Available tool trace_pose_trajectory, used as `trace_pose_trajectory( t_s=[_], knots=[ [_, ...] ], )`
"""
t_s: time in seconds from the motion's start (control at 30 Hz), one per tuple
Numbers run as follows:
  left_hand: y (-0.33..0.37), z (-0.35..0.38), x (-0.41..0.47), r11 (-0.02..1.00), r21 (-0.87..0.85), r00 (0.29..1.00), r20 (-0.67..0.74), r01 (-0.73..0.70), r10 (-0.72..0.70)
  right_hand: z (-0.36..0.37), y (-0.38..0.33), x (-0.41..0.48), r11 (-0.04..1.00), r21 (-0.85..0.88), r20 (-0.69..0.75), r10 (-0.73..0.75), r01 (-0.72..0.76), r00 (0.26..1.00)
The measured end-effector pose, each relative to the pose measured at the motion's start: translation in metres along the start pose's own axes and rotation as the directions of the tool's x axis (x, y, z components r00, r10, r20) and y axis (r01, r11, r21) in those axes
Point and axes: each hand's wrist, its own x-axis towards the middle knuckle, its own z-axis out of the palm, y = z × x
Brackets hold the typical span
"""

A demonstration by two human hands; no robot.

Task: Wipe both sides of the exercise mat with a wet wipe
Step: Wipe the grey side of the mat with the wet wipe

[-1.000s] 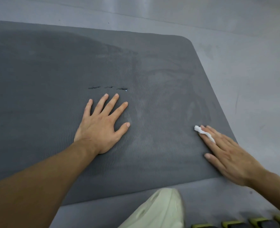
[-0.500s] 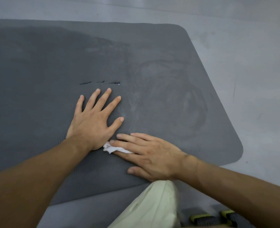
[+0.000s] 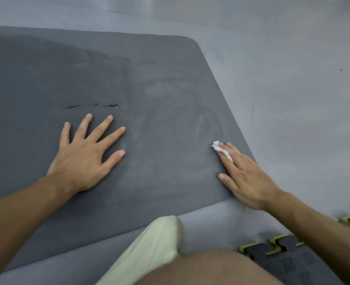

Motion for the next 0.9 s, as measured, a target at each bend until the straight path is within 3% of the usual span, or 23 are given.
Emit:
trace_pose_trajectory(
  t_s=[0.13, 0.23, 0.33, 0.4, 0.53, 0.67, 0.9],
  knots=[
    [0.008, 0.001, 0.002, 1.0, -0.01, 1.0, 0.02, 0.012, -0.011, 0.01, -0.08, 0.024, 0.983, 0.02, -0.062, -0.183, 0.184, 0.981],
    [0.017, 0.004, 0.001, 0.996, -0.053, 0.997, 0.007, 0.075, -0.075, 0.02, -0.143, 0.046, 0.905, -0.062, -0.061, -0.425, 0.421, 0.903],
    [0.017, 0.007, -0.001, 0.998, -0.024, 0.998, 0.001, 0.064, -0.064, 0.022, -0.156, 0.051, 0.87, -0.153, -0.05, -0.481, 0.47, 0.875],
    [0.017, 0.007, -0.002, 0.998, -0.012, 0.998, 0.004, 0.067, -0.067, 0.018, -0.131, 0.044, 0.9, -0.119, -0.044, -0.427, 0.42, 0.903],
    [0.02, 0.005, -0.003, 0.998, -0.007, 0.998, 0.01, 0.069, -0.069, 0.008, -0.04, 0.01, 0.99, -0.035, -0.022, -0.139, 0.139, 0.99],
    [0.019, 0.005, -0.002, 0.998, -0.003, 0.998, -0.007, 0.066, -0.066, 0.003, 0.032, -0.037, 0.994, -0.048, 0.011, 0.098, -0.097, 0.995],
    [0.02, 0.002, -0.002, 0.998, 0.0, 0.998, 0.012, 0.064, -0.064, 0.02, 0.01, -0.006, 0.974, 0.107, -0.081, 0.208, -0.199, 0.975]
  ],
)
